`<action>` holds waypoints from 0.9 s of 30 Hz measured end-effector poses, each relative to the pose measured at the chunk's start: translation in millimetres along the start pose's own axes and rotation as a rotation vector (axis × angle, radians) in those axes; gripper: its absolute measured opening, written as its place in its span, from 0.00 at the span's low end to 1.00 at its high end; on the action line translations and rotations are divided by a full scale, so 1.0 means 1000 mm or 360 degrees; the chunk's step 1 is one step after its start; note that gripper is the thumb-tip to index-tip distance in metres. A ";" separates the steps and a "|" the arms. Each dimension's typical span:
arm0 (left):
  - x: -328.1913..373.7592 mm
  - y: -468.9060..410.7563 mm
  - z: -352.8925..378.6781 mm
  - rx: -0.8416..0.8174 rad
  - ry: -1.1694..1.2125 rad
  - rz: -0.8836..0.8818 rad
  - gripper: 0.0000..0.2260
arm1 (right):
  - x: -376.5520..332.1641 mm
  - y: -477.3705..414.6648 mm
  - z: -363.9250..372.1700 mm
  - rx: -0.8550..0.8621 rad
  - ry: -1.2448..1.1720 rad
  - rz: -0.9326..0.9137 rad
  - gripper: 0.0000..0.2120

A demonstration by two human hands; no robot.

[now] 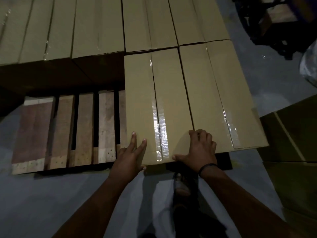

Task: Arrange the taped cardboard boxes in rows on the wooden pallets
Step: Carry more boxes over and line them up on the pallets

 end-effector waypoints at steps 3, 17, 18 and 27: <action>-0.007 -0.002 0.002 0.0029 0.0027 0.0044 0.49 | 0.002 -0.005 0.000 -0.0054 -0.0059 0.0032 0.60; 0.004 -0.011 -0.003 0.0027 -0.0087 0.0021 0.46 | 0.018 -0.022 0.005 -0.0158 -0.0030 -0.0041 0.65; 0.006 -0.011 -0.004 0.0019 -0.0087 0.0012 0.46 | 0.018 -0.022 0.005 -0.0162 -0.0021 -0.0046 0.64; 0.023 -0.009 -0.007 -0.0080 -0.0127 -0.0074 0.46 | 0.011 -0.021 -0.001 -0.0212 0.0089 -0.0047 0.62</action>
Point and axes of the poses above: each hand's wrist, its own y-axis away from the middle knuckle, its own z-axis out of the palm, x = y × z, the point moved 1 cm from there along -y, towards the middle knuckle, and after that the axes turned 3 degrees about z, right-handed, at the moved point
